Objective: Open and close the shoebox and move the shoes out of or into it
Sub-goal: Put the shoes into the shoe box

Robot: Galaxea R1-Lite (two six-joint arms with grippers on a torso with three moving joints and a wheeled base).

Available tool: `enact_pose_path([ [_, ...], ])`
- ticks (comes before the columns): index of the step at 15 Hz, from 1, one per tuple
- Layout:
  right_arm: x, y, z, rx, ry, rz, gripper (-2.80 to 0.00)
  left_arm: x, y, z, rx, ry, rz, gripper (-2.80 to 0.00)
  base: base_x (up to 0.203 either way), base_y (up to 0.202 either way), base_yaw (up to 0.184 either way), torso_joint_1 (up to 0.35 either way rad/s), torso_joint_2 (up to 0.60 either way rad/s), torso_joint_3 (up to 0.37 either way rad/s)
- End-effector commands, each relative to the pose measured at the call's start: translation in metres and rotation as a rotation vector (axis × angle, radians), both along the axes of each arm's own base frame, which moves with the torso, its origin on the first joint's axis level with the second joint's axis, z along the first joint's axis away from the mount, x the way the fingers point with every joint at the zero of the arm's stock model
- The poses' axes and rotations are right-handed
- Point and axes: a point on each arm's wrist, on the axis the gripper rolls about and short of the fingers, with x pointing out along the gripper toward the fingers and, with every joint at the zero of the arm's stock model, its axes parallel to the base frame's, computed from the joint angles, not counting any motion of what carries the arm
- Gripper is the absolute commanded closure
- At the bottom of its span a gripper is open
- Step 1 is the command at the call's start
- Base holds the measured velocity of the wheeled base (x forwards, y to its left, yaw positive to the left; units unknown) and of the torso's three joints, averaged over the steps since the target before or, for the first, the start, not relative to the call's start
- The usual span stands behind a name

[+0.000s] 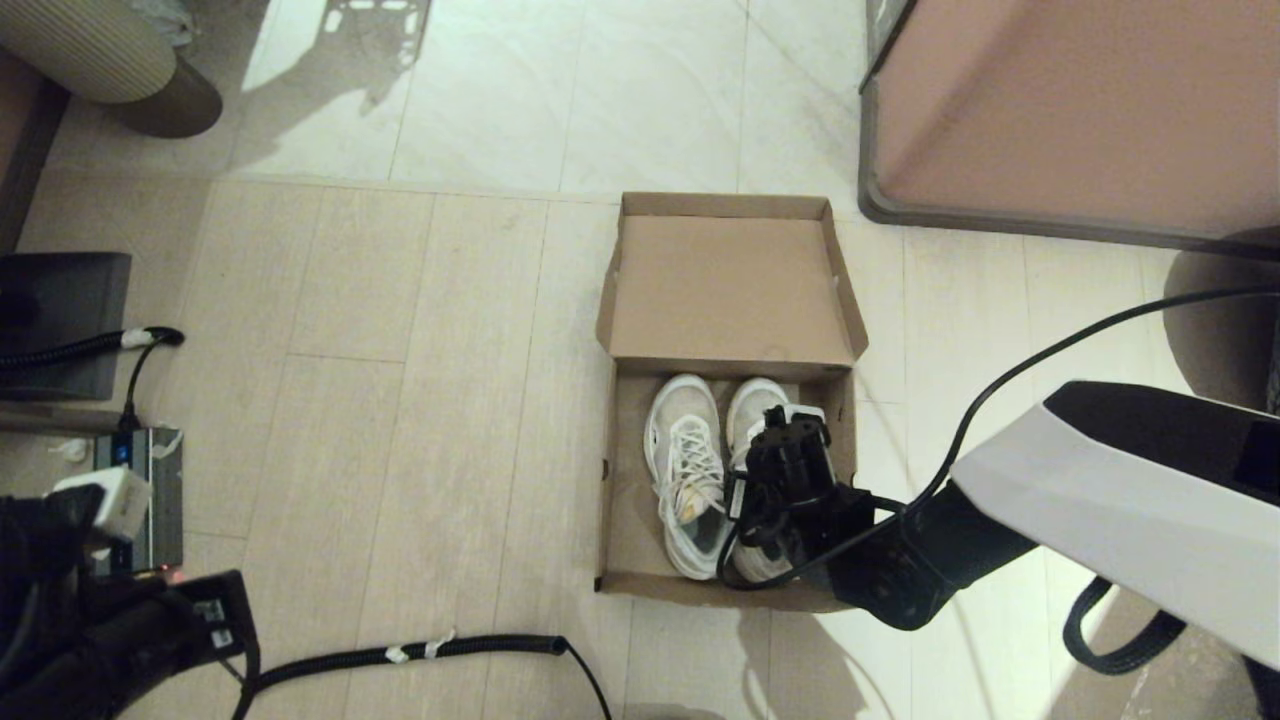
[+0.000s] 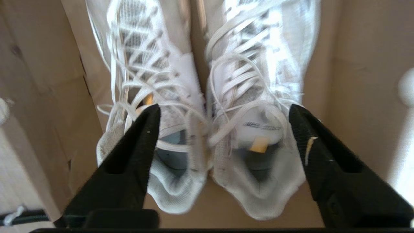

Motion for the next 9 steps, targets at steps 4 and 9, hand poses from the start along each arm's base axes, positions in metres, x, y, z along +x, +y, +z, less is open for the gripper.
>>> enact_pose_path([
  [4, -0.027, -0.038, 0.056, 0.051, -0.078, -0.044, 0.00, 0.065, -0.031, 0.025, -0.021, -0.064, -0.112, 0.00, 0.000, 0.000, 0.000, 0.000, 0.00, 0.000],
  [9, -0.012, -0.117, 0.083, 0.099, -0.038, -0.092, 0.00, 0.136, -0.087, 0.030, -0.214, -0.146, -0.242, 0.00, 0.000, 0.000, 0.000, 0.000, 0.00, 0.000],
])
